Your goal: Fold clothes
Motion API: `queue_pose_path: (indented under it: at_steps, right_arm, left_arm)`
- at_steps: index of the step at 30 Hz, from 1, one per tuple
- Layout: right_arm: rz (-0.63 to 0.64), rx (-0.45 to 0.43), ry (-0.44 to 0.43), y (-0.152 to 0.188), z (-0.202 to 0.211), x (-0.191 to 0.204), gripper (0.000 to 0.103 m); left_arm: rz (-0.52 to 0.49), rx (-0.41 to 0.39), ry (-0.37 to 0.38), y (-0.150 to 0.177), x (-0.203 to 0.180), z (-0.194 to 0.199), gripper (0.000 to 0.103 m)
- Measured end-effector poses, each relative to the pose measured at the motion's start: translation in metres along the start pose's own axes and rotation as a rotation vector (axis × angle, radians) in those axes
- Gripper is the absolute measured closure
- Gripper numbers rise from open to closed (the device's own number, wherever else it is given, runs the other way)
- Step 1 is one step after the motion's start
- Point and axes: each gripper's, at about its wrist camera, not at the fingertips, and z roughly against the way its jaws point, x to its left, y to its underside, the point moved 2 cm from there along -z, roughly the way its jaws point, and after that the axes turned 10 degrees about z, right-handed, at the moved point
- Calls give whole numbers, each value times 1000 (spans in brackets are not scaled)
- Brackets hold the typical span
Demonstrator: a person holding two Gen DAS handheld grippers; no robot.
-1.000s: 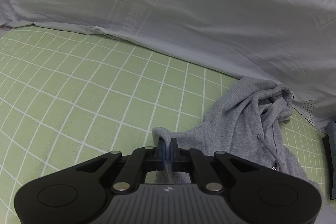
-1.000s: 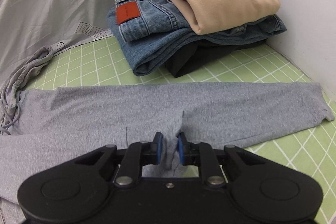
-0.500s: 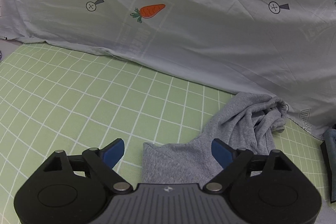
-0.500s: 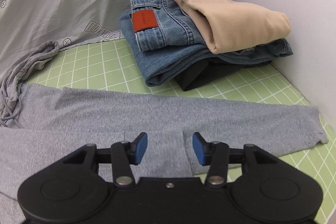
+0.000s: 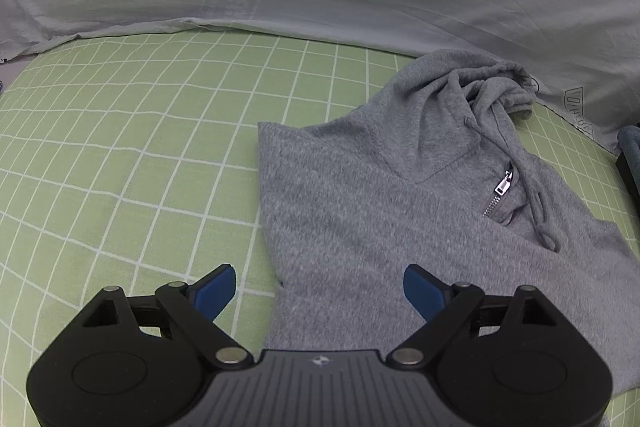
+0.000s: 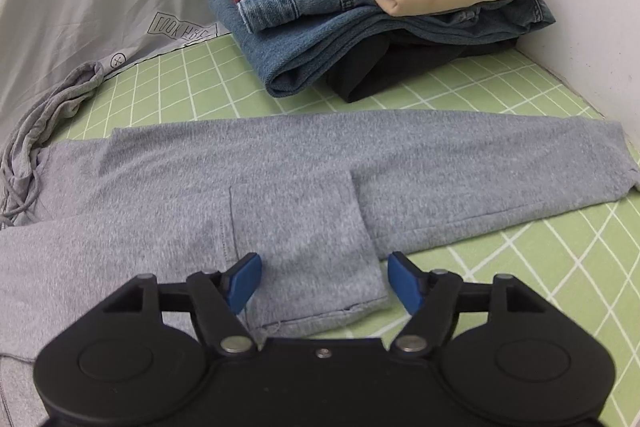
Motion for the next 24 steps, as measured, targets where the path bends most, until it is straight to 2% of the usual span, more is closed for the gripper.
queue_pose_path:
  at_steps: [3, 4, 7, 10, 14, 16, 19, 24]
  right_arm:
    - [21, -22, 5, -3, 5, 4, 76]
    - [6, -28, 3, -5, 7, 2, 93]
    - [-131, -53, -66, -10, 11, -8, 93]
    - [-308, -87, -184, -11, 14, -18, 93]
    - [-527, -138, -399, -14, 16, -18, 94]
    - [-595, -136, -498, -20, 15, -6, 94]
    - [-540, -102, -614, -32, 9, 32, 94]
    - [-322, -4, -753, -40, -1, 117, 93]
  left_arm:
    - [-22, 21, -26, 10, 1, -1, 12]
    - [-27, 25, -42, 12, 2, -2, 12]
    - [-37, 35, -74, 17, 6, -4, 12]
    - [-18, 56, -72, 21, 12, -6, 12]
    - [-5, 88, -69, 29, 14, -8, 12]
    - [-21, 89, -74, 33, 11, -8, 12]
    - [-32, 87, -80, 36, 8, -9, 11]
    - [-28, 87, -80, 39, 7, -8, 11]
